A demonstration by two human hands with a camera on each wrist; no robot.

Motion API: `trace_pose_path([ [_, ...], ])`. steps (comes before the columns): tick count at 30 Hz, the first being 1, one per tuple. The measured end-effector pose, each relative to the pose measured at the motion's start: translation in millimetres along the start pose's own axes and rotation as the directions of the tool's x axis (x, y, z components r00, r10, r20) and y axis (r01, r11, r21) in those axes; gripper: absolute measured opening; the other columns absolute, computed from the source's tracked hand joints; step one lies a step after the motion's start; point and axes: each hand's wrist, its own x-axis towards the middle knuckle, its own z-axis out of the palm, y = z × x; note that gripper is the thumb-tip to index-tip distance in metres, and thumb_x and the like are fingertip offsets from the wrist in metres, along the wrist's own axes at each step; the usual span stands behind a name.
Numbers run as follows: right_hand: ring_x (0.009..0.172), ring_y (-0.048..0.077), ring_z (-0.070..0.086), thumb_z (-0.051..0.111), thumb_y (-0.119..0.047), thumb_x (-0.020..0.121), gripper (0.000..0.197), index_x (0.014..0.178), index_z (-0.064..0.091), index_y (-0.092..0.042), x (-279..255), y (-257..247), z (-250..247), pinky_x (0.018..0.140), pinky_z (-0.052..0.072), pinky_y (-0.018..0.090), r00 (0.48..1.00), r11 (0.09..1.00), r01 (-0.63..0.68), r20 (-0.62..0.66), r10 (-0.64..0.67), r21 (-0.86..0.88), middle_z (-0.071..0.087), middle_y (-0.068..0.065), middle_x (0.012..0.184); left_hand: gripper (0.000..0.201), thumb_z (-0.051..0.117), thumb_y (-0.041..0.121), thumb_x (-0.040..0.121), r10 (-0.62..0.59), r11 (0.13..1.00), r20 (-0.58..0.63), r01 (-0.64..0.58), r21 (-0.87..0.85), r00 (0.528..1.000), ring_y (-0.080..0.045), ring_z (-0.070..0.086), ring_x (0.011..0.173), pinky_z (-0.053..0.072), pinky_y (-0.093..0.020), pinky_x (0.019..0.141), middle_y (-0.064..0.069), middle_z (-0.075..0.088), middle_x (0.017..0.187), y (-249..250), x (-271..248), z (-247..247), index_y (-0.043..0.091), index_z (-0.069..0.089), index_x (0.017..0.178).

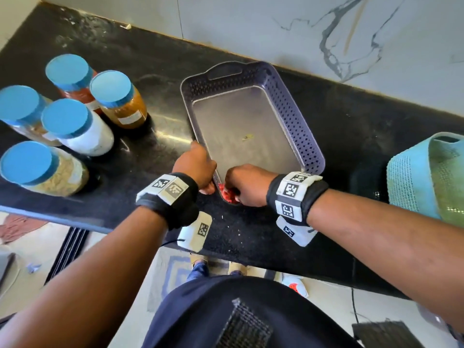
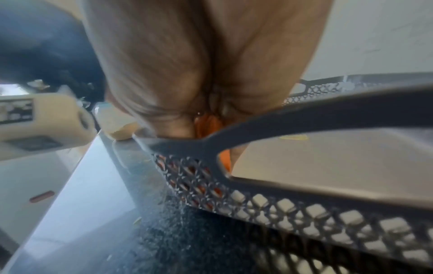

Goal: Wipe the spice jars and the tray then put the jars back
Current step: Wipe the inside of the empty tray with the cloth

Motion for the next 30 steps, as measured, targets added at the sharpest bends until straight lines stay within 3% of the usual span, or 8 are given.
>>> trace_pose_path([
  [4, 0.105, 0.032, 0.063, 0.054, -0.003, 0.089, 0.024, 0.106, 0.069, -0.006, -2, 5, -6, 0.078, 0.046, 0.03, 0.995, 0.99, 0.045, 0.092, -0.032, -0.137, 0.067, 0.013, 0.11, 0.031, 0.056, 0.013, 0.098, 0.029, 0.995, 0.035, -0.032, 0.092, 0.999, -0.041, 0.069, 0.104, 0.053, -0.039, 0.082, -0.024, 0.07, 0.114, -3, 7, -1, 0.001, 0.045, 0.124],
  [6, 0.098, 0.035, 0.063, 0.053, -0.011, 0.094, 0.015, 0.098, 0.067, -0.008, -6, 12, -13, 0.076, 0.046, 0.03, 0.984, 0.975, 0.055, 0.179, -0.017, -0.215, 0.066, 0.014, 0.099, 0.026, 0.055, 0.016, 0.098, 0.054, 0.991, 0.047, -0.059, 0.117, 0.997, -0.038, 0.073, 0.086, 0.057, -0.039, 0.075, -0.02, 0.073, 0.1, -4, 7, -2, 0.005, 0.045, 0.12],
  [10, 0.097, 0.038, 0.064, 0.053, -0.016, 0.095, 0.02, 0.099, 0.069, -0.005, -24, 50, -30, 0.073, 0.044, 0.031, 0.932, 0.922, -0.005, 0.333, 0.145, -0.388, 0.067, 0.016, 0.095, 0.022, 0.052, 0.016, 0.1, 0.066, 0.989, 0.028, -0.07, 0.132, 0.997, -0.029, 0.07, 0.062, 0.053, -0.034, 0.058, -0.01, 0.068, 0.08, -9, 7, -9, 0.008, 0.042, 0.117],
  [14, 0.096, 0.032, 0.064, 0.049, -0.005, 0.09, 0.029, 0.105, 0.073, -0.011, -35, 82, -41, 0.077, 0.048, 0.03, 0.928, 0.934, -0.183, 0.259, 0.267, -0.307, 0.071, 0.01, 0.097, 0.028, 0.051, 0.01, 0.1, 0.039, 0.997, -0.02, -0.037, 0.068, 0.999, -0.021, 0.06, 0.058, 0.045, -0.027, 0.048, -0.011, 0.063, 0.089, -12, 7, -12, 0.005, 0.041, 0.125],
  [17, 0.084, 0.024, 0.063, 0.058, -0.01, 0.091, 0.02, 0.097, 0.076, -0.013, -26, 67, -34, 0.073, 0.046, 0.025, 0.935, 0.961, -0.245, 0.232, 0.27, -0.131, 0.069, -0.004, 0.08, 0.03, 0.052, 0.01, 0.099, 0.018, 1.0, 0.004, -0.018, 0.012, 1.0, -0.034, 0.069, 0.073, 0.053, -0.034, 0.056, -0.018, 0.068, 0.101, -11, 9, -9, 0.004, 0.042, 0.126],
  [23, 0.097, 0.024, 0.066, 0.061, -0.011, 0.094, 0.024, 0.114, 0.073, -0.011, 16, -3, -17, 0.09, 0.055, 0.035, 0.983, 0.986, -0.106, 0.163, 0.085, 0.126, 0.074, 0.006, 0.109, 0.033, 0.053, 0.01, 0.098, 0.007, 0.997, -0.012, -0.006, 0.073, 1.0, -0.042, 0.07, 0.095, 0.054, -0.041, 0.074, -0.019, 0.068, 0.106, -6, 8, -10, 0.001, 0.042, 0.128],
  [27, 0.089, 0.029, 0.063, 0.055, -0.007, 0.09, 0.022, 0.103, 0.073, -0.005, 14, -10, -17, 0.078, 0.051, 0.032, 0.993, 1.0, -0.01, 0.115, 0.009, 0.01, 0.071, 0.009, 0.094, 0.03, 0.052, 0.018, 0.099, 0.044, 0.986, 0.001, -0.044, 0.163, 0.999, -0.038, 0.073, 0.075, 0.061, -0.046, 0.078, -0.019, 0.072, 0.096, -7, 11, -15, 0.007, 0.042, 0.126],
  [30, 0.084, 0.032, 0.061, 0.056, -0.005, 0.087, 0.01, 0.084, 0.065, -0.004, -4, 27, -25, 0.074, 0.048, 0.029, 0.973, 0.986, -0.064, 0.211, 0.095, -0.151, 0.064, 0.01, 0.078, 0.023, 0.051, 0.017, 0.1, 0.055, 0.984, 0.009, -0.055, 0.171, 0.998, -0.027, 0.07, 0.054, 0.059, -0.035, 0.053, -0.014, 0.071, 0.089, -10, 13, -21, 0.011, 0.042, 0.12],
])
